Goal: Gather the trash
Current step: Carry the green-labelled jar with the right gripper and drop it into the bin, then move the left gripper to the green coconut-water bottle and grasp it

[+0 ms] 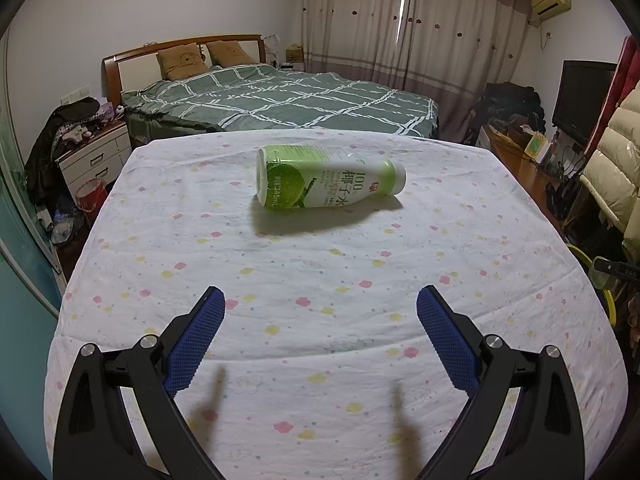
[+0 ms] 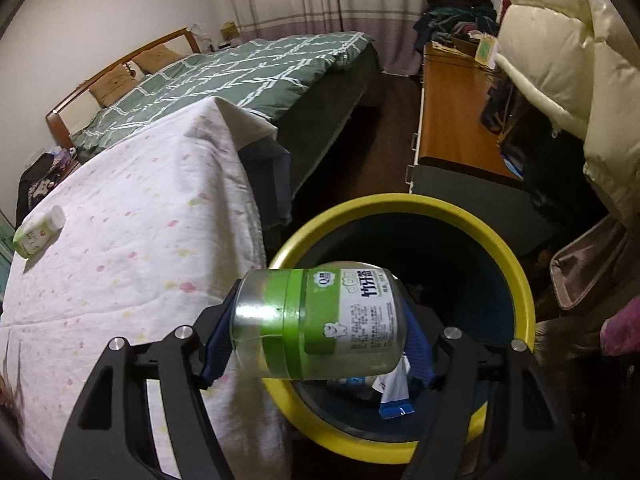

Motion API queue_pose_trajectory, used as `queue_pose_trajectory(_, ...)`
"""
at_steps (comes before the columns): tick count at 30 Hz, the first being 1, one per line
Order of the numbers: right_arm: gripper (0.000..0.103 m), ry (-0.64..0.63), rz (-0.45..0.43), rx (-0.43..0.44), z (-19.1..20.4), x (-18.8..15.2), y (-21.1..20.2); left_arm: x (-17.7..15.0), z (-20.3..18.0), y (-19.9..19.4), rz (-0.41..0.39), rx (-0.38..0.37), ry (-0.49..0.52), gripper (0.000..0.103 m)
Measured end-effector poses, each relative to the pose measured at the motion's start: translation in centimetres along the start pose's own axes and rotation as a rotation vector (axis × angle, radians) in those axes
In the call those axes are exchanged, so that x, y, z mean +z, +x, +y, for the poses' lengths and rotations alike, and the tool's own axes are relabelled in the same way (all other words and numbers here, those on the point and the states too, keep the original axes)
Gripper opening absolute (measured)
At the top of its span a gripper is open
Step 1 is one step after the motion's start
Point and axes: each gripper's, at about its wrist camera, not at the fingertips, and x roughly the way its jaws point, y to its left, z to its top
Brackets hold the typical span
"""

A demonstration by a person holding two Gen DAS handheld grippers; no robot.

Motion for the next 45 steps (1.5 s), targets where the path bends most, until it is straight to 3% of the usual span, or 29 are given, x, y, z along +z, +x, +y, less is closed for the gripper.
queue_pose_trajectory(2,0.074,0.009,-0.006,0.001,-0.1,0.0,-0.1,0.0,0.0,0.1,0.002,-0.003,-0.001,0.095)
queue_pose_trajectory(8,0.075,-0.013,-0.015,0.001,0.7,0.2,-0.5,0.4,-0.1,0.8,0.082,-0.088,-0.008,0.095)
queue_pose_trajectory(13,0.075,-0.031,-0.025,0.015,1.3,0.4,-0.5,3.3,0.1,1.4,0.071,-0.106,0.088,0.095)
queue_pose_trajectory(22,0.075,-0.038,-0.014,0.024,2.0,0.5,0.0,8.7,3.9,9.0,0.081,-0.12,0.164,0.095)
queue_pose_trajectory(25,0.075,-0.035,-0.009,0.028,2.1,0.7,0.1,9.9,4.7,10.8,0.101,-0.213,0.141,0.096)
queue_pose_trajectory(29,0.075,-0.046,-0.011,0.032,2.5,0.8,0.1,10.2,4.6,12.4,0.112,-0.257,0.158,0.097)
queue_pose_trajectory(34,0.075,-0.041,-0.016,0.043,2.2,0.9,-0.1,9.3,2.3,10.7,0.126,-0.313,0.202,0.097)
queue_pose_trajectory(39,0.075,-0.038,-0.017,0.068,2.1,0.6,-0.3,7.1,-2.6,6.9,0.151,-0.453,0.318,0.097)
queue_pose_trajectory(41,0.075,-0.043,-0.021,0.075,2.2,0.6,-0.5,6.2,-4.7,5.3,0.13,-0.429,0.414,0.097)
queue_pose_trajectory(45,0.075,-0.043,-0.035,0.083,1.9,0.4,-1.3,6.3,-6.4,4.9,0.101,-0.294,0.524,0.097)
